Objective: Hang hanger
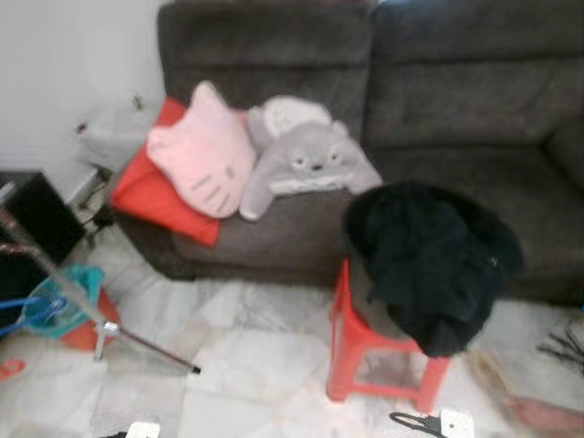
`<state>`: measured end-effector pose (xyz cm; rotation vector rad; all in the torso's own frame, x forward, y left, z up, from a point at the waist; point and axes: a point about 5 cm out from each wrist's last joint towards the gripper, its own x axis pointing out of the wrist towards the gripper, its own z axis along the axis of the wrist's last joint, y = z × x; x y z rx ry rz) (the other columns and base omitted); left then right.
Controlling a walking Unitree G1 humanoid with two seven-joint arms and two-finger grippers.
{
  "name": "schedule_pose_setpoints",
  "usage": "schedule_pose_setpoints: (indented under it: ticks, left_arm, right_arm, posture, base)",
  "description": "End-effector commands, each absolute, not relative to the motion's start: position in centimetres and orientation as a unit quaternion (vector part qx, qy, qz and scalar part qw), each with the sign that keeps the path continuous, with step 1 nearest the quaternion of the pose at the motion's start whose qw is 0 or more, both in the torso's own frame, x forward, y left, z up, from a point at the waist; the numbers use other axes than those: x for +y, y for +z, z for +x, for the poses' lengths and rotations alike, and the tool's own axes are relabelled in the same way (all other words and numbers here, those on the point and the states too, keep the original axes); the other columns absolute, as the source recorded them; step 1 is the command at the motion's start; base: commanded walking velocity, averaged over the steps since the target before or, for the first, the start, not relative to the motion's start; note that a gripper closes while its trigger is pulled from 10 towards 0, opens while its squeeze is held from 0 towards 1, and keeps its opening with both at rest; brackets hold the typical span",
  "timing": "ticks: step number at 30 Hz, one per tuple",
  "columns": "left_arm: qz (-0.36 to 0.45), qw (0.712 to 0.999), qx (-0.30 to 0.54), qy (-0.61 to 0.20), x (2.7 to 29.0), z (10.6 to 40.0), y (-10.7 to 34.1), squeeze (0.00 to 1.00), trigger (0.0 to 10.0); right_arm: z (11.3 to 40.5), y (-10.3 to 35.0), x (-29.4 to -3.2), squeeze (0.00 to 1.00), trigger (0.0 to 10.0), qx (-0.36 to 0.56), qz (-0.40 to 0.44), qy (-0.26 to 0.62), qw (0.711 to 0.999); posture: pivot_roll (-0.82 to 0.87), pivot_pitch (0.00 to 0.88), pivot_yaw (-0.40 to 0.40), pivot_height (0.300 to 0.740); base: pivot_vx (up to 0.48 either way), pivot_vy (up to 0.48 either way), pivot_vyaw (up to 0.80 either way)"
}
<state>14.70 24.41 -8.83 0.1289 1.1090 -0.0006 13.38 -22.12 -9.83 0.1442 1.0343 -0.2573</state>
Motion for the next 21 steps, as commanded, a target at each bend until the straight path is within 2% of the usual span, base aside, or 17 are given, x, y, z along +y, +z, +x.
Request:
schedule_pose_setpoints:
  ticks: [1,10,21]
  left_arm:
    - [0.068,0.846,0.528,0.002,24.81,14.56,-8.77,0.0,10.0]
    - [0.073,0.846,0.529,-0.003,24.84,14.59,-8.75,0.0,10.0]
    - [0.077,0.845,0.529,-0.006,24.84,14.63,-8.74,0.0,10.0]
  right_arm:
    - [13.68,-9.78,-21.86,0.0,10.0,0.488,0.072,-0.121,0.861]
    - [13.69,-9.77,-21.84,0.0,10.0,0.487,0.073,-0.123,0.861]
    - [13.7,-9.77,-21.86,0.0,10.0,0.488,0.072,-0.122,0.861]
  posture:
    - [-0.02,0.0,0.082,0.74]
    - [-0.02,0.0,0.082,0.74]
    - [-0.01,0.0,0.081,0.74]
  base:
    - [0.0,0.0,0.0]
    - [0.0,0.0,0.0]
    - [0.0,-0.332,0.0]
